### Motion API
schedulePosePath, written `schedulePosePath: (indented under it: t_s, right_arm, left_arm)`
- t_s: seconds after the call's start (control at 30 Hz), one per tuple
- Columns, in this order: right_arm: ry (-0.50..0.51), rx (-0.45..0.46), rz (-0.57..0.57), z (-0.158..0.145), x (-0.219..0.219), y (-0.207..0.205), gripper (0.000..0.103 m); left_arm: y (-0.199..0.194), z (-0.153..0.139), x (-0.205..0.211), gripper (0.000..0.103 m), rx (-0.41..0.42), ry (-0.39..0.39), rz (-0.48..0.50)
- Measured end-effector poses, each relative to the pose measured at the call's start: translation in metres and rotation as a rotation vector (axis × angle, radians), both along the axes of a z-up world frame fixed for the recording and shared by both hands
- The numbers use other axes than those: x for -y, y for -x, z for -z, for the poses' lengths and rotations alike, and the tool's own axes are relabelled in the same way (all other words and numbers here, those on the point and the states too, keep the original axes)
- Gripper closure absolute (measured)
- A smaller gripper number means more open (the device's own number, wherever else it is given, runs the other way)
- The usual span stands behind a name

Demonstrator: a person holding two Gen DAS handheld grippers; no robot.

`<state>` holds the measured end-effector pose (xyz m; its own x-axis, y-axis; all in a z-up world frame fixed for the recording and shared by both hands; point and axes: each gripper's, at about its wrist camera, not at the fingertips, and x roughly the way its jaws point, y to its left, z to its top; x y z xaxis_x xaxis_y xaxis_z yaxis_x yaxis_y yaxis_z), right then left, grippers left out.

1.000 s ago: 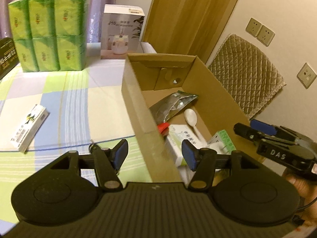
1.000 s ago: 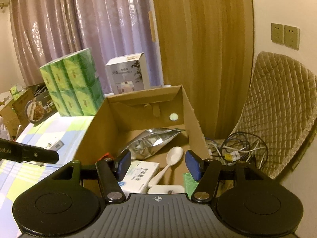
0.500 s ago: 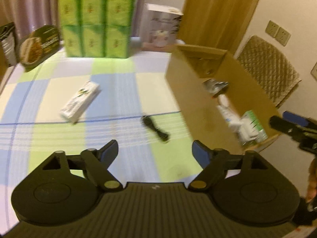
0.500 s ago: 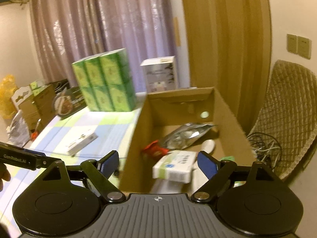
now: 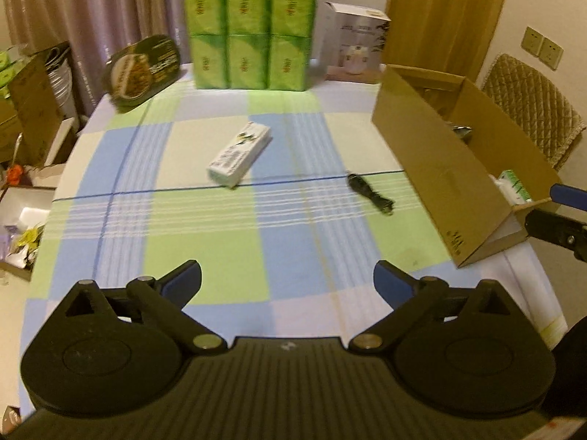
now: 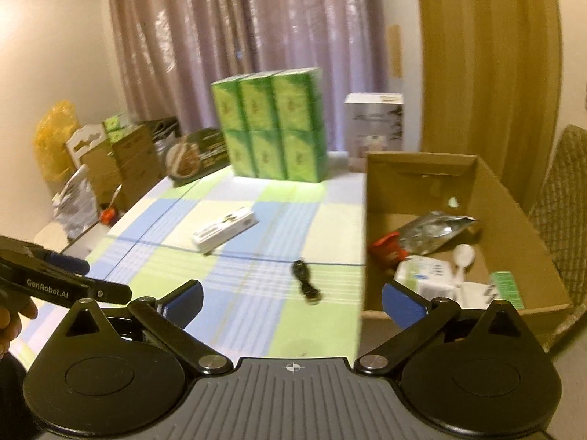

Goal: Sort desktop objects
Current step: 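Move both tools back over the table toward the ointment box and cable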

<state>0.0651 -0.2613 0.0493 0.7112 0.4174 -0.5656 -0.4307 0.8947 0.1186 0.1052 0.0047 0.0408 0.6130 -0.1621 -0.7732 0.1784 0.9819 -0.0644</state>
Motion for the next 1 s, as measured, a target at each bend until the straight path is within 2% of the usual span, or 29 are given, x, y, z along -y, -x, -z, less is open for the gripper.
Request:
schedulePosePath:
  t_s: [0.33,0.57,1.0]
  right_arm:
    - [0.065,-0.015,-0.101,0.011,-0.042,0.007,0.002]
    - [0.111,-0.034,-0.139,0.024,-0.057,-0.004,0.002]
    - [0.162,-0.057,-0.180,0.054,-0.081,-0.063,0.002]
  left_arm:
    - [0.010,0.010,-0.046,0.003,-0.002,-0.014,-0.066]
    - [0.004,0.020,-0.063,0.003,-0.013,-0.017,-0.061]
    - [-0.045,0.044,-0.064,0.003,-0.030,-0.058,0.015]
